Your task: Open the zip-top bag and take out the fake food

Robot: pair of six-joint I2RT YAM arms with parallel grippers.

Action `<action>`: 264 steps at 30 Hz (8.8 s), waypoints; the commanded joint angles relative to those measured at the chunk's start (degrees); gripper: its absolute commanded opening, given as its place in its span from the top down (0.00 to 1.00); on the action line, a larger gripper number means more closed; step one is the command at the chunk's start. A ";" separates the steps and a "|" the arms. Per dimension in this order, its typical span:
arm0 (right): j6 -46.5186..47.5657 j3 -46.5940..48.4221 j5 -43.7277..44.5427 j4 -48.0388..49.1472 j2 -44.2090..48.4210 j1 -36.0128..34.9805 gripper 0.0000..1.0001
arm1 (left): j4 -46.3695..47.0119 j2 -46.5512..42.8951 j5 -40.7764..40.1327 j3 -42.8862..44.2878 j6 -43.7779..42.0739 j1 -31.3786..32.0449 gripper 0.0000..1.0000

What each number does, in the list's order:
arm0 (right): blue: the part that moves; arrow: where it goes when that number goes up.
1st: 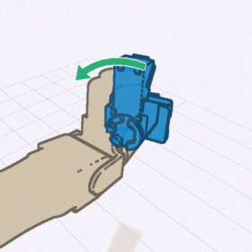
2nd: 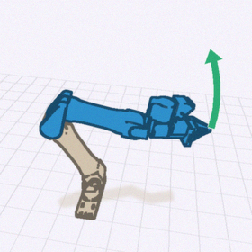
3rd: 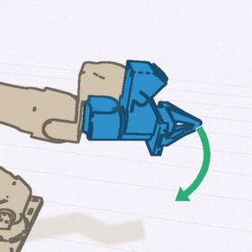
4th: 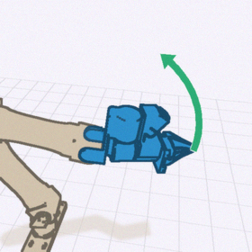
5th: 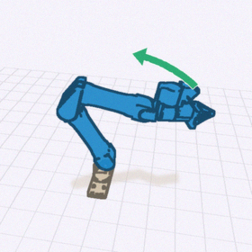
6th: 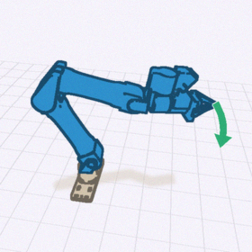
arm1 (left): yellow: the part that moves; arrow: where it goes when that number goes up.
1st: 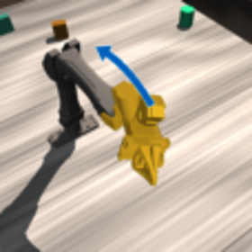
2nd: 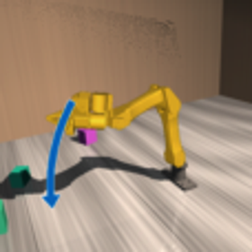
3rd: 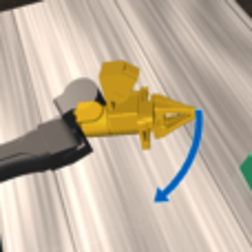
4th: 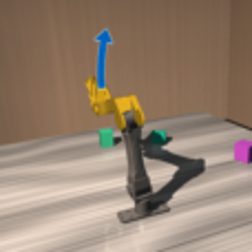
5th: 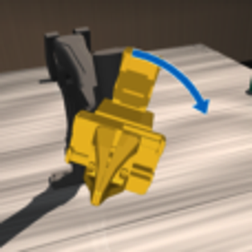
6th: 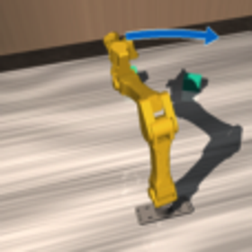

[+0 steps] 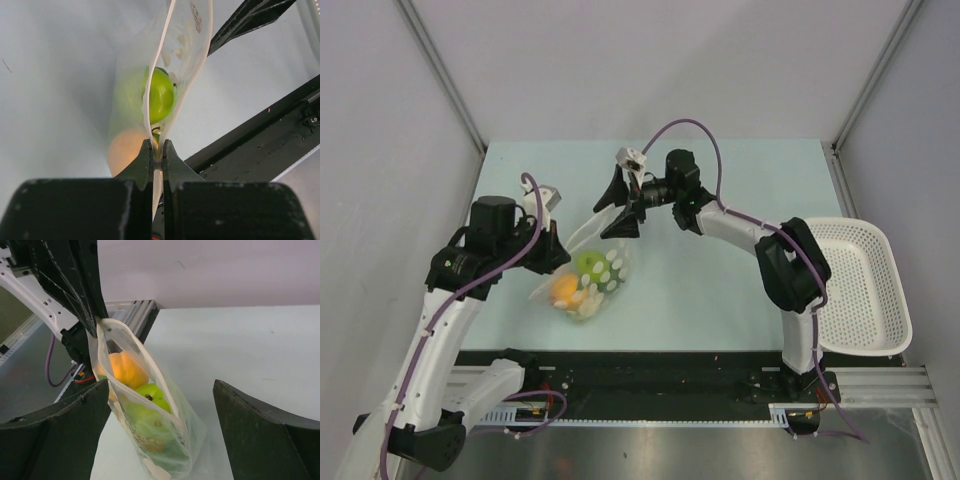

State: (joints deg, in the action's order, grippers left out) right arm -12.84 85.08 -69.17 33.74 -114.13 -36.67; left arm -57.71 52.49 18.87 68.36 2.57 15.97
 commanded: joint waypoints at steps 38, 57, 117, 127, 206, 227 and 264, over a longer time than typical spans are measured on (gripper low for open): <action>7.91 10.64 8.70 -12.54 -4.79 -0.42 1.00 | 7.68 -7.32 4.41 -7.01 11.50 0.12 0.74; 9.15 9.14 4.57 -15.37 -2.94 -1.04 1.00 | 6.91 -5.91 -9.81 -1.92 8.06 0.03 0.39; 2.03 16.70 20.20 -12.81 -9.54 1.51 0.80 | -12.00 -10.13 -2.64 -1.03 13.25 0.03 1.00; -8.14 29.95 44.62 -62.11 -6.27 -0.60 0.00 | 5.50 -9.51 6.88 -7.01 18.44 0.03 1.00; -9.65 31.04 61.35 -83.67 7.96 -18.97 0.68 | 24.58 8.24 -2.43 -2.70 25.55 -0.67 1.00; -14.23 9.14 49.57 -63.54 7.43 -17.83 0.24 | 25.72 -0.46 -9.03 -9.11 35.13 -0.15 1.00; -10.71 7.29 55.10 -65.99 6.01 -21.96 0.87 | 25.72 -2.92 -9.56 -14.74 34.70 1.52 1.00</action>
State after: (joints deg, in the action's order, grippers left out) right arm -24.84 91.31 -15.79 -30.22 -112.88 -58.61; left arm -33.95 51.00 10.70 53.93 38.04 17.37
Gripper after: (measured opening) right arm 0.540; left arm 0.006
